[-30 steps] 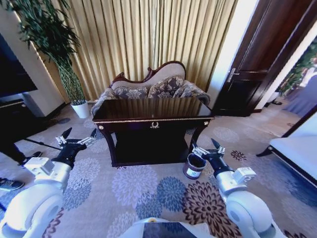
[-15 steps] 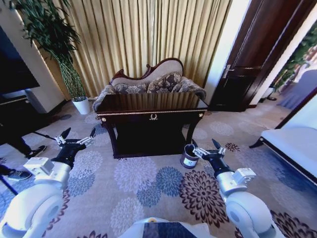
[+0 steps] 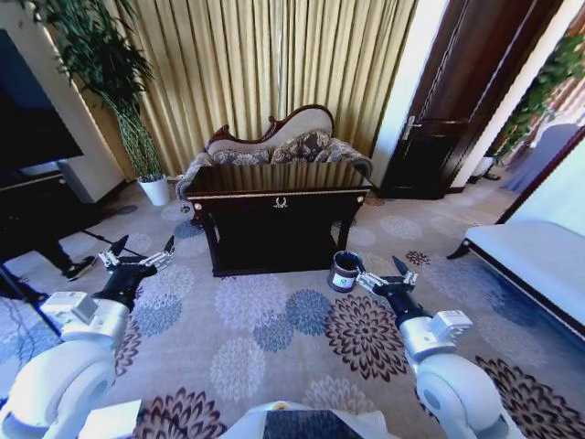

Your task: Move to the front of the table and place the trash on the table into the trash bin.

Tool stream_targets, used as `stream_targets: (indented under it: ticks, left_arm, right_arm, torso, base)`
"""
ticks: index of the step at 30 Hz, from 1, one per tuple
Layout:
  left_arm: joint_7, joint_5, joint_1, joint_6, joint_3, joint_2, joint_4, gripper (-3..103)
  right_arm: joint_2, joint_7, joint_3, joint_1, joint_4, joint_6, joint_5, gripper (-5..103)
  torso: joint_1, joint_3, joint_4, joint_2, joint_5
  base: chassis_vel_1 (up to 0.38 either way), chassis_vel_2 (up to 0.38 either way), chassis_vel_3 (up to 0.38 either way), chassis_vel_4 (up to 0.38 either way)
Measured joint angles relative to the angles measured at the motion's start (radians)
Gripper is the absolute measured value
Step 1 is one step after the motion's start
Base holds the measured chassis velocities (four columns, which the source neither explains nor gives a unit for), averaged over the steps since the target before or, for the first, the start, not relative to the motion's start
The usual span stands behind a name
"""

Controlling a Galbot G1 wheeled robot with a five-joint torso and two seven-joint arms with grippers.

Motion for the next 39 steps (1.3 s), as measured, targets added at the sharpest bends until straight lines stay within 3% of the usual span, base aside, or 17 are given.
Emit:
stream_targets:
  ticks: [7, 16, 39]
  left_arm:
    - [-0.001, 0.0, 0.0, -0.003, 0.002, -0.001, 0.0, 100]
    - [-0.001, -0.001, 0.001, -0.005, 0.0, -0.006, 0.0, 100]
    - [0.0, 0.0, 0.002, -0.003, -0.001, -0.006, 0.0, 100]
  right_arm:
    - [0.006, 0.0, -0.002, 0.002, -0.016, 0.026, -0.026, 100]
    - [0.02, 0.004, -0.004, 0.001, -0.037, 0.027, -0.081, 100]
    - [0.02, 0.005, -0.005, 0.001, -0.037, 0.027, -0.081, 100]
  torso:
    - [-0.002, -0.001, 0.0002, 0.001, -0.0002]
    - [0.001, 0.0, -0.0003, -0.001, 0.0002]
    - [0.0, 0.0, 0.0, 0.0, 0.0]
  base:
    - [0.216, -0.192, -0.209, 0.203]
    - [-0.015, -0.001, 0.005, -0.012]
    - [-0.002, 0.005, 0.003, -0.006]
